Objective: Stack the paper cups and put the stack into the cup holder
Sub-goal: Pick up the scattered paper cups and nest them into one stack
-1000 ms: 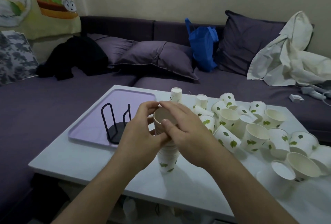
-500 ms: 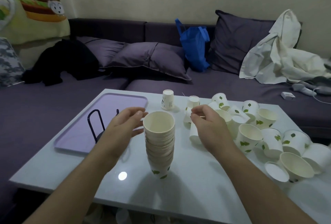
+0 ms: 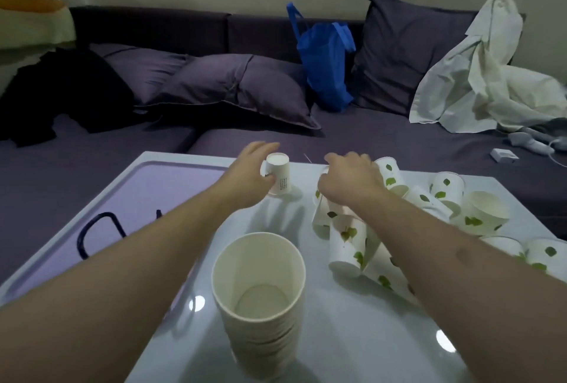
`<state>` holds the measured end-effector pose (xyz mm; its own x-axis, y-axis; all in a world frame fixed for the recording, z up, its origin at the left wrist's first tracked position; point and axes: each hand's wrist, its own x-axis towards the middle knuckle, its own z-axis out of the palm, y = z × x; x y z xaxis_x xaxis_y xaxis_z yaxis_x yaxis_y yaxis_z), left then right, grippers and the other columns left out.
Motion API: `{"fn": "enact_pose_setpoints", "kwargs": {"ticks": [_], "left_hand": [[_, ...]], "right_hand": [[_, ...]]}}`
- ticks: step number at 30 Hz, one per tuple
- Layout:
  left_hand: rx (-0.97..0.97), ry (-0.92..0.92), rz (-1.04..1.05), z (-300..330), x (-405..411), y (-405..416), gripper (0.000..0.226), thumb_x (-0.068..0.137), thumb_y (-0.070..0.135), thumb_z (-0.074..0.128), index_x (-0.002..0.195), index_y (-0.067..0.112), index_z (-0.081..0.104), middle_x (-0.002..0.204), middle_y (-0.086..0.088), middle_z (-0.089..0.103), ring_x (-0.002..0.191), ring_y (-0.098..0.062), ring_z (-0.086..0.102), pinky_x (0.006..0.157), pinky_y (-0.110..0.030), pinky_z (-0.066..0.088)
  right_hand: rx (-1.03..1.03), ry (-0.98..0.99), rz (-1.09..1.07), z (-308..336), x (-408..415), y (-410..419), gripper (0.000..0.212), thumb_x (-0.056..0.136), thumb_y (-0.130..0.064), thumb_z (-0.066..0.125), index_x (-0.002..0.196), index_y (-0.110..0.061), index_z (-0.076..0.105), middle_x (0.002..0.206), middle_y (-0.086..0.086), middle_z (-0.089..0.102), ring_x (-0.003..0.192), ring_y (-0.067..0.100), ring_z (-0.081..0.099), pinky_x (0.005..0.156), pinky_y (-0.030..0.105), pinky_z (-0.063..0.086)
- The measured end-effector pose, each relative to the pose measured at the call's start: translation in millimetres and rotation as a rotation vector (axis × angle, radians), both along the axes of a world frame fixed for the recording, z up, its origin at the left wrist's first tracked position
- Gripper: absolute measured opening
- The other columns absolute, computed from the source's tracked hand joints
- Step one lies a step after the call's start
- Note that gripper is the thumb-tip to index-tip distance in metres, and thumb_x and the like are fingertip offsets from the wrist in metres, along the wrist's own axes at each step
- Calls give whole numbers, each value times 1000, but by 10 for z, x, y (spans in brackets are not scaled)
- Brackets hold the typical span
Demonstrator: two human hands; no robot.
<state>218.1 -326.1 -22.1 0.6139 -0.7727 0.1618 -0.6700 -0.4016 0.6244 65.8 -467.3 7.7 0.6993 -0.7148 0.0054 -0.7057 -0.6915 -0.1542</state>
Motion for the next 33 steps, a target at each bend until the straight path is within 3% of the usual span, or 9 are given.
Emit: {"fn": "enact_pose_setpoints", "kwargs": {"ticks": [3, 8, 11, 15, 18, 22, 24, 27, 33], "left_hand": [[104, -3, -36, -78, 136, -221, 72, 101, 20, 61, 164, 40, 32, 176, 9, 13, 158, -23, 26, 122, -34, 32], [267, -114, -88, -156, 211, -428, 72, 102, 33, 65, 164, 35, 30, 174, 5, 18, 153, -23, 35, 117, -36, 37], [170, -120, -25, -171, 241, -431, 54, 96, 21, 70, 144, 33, 51, 152, 1, 42, 128, -27, 55, 92, -34, 47], [147, -136, 58, -70, 205, -311, 41, 91, 16, 74, 125, 24, 51, 125, -5, 53, 107, -30, 57, 77, -38, 49], [24, -170, 149, 164, 160, -134, 48, 86, 22, 82, 124, 17, 54, 124, -10, 58, 104, -28, 56, 78, -34, 42], [-240, 67, 317, 570, 18, 249, 57, 83, 23, 83, 135, 13, 61, 129, -9, 62, 109, -30, 68, 87, -40, 61], [-433, 337, 310, 761, -120, 519, 39, 83, 18, 82, 120, 12, 69, 118, -9, 71, 108, -33, 74, 94, -51, 62], [-642, 601, 208, 984, -435, 986, 29, 92, 9, 78, 120, 6, 73, 118, -12, 77, 111, -27, 76, 102, -44, 60], [-823, 626, 71, 1297, -1350, 1805, 33, 99, 23, 70, 128, 8, 72, 119, -6, 80, 112, -18, 75, 97, -30, 59]], "right_hand": [[28, 65, -3, -45, 133, -82, 36, 88, -23, 51, 123, -22, 60, 128, 12, 65, 116, 37, 56, 87, 42, 41], [127, 4, -5, -61, 228, -154, 38, 90, -15, 54, 127, -18, 64, 108, 6, 62, 87, 26, 60, 66, 33, 47], [138, -49, 9, -29, 233, -155, 37, 90, -12, 56, 125, -15, 65, 113, 9, 63, 92, 30, 64, 76, 38, 57], [36, -121, 37, 43, 181, -140, 35, 92, -12, 58, 126, -15, 64, 123, 12, 63, 96, 33, 60, 77, 39, 52], [-49, -264, 46, 151, 88, -121, 30, 93, -20, 66, 123, -13, 64, 122, 13, 61, 101, 35, 60, 77, 39, 46], [-28, -566, 21, 431, -195, 58, 41, 84, -26, 83, 119, -15, 63, 117, 7, 63, 94, 22, 53, 77, 34, 46], [153, -763, -26, 551, -399, 219, 47, 79, -28, 87, 118, -17, 64, 113, 1, 65, 97, 19, 60, 77, 31, 51], [666, -1033, -51, 655, -757, 514, 46, 72, -24, 90, 113, -15, 72, 107, 2, 76, 101, 22, 74, 88, 37, 63], [1295, -1269, 113, 845, -1345, 1175, 22, 97, -7, 71, 118, -1, 73, 117, 12, 80, 118, 29, 74, 105, 38, 58]]}}
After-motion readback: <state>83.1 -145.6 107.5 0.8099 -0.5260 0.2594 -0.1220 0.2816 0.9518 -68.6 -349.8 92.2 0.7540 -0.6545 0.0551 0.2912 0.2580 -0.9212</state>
